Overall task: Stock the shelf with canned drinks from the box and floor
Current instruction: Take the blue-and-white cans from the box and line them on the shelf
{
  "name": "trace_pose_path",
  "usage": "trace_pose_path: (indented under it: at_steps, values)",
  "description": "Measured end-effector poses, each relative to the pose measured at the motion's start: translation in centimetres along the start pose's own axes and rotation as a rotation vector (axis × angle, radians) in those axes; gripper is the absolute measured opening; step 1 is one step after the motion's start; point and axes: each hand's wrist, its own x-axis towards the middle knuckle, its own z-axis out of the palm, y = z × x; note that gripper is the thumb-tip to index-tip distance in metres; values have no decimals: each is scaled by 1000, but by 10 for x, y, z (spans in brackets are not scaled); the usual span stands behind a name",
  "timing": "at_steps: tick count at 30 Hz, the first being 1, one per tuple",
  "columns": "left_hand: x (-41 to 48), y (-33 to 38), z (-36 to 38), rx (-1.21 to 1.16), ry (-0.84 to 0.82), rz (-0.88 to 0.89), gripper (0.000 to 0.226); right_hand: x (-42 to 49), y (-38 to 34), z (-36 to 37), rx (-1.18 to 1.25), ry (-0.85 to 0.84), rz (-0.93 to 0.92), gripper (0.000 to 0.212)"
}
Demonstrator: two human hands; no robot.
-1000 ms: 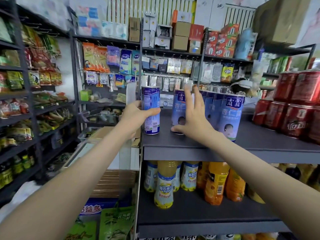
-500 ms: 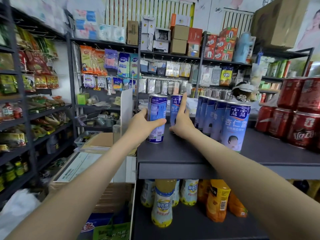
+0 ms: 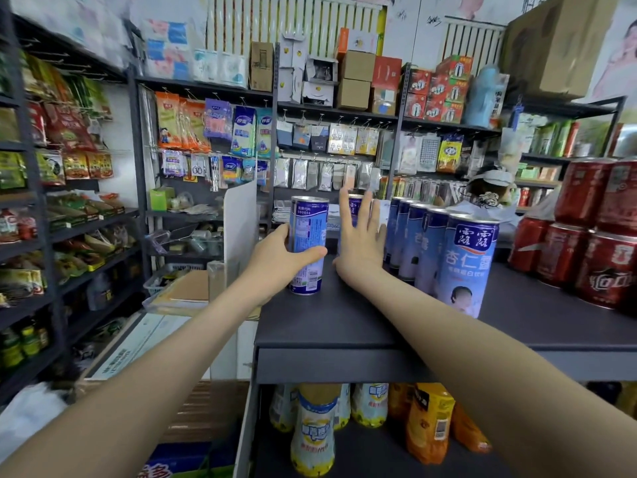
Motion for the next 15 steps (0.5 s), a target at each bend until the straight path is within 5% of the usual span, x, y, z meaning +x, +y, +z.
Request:
trace_pose_path:
  at_steps: [5,15]
  values:
    - [-1,1,1,25,1,14,39,11,3,-7,-345,-21,-190,94]
    - [3,-4,1,48,7,8,47,32,8,1,-521,-105,-177,88]
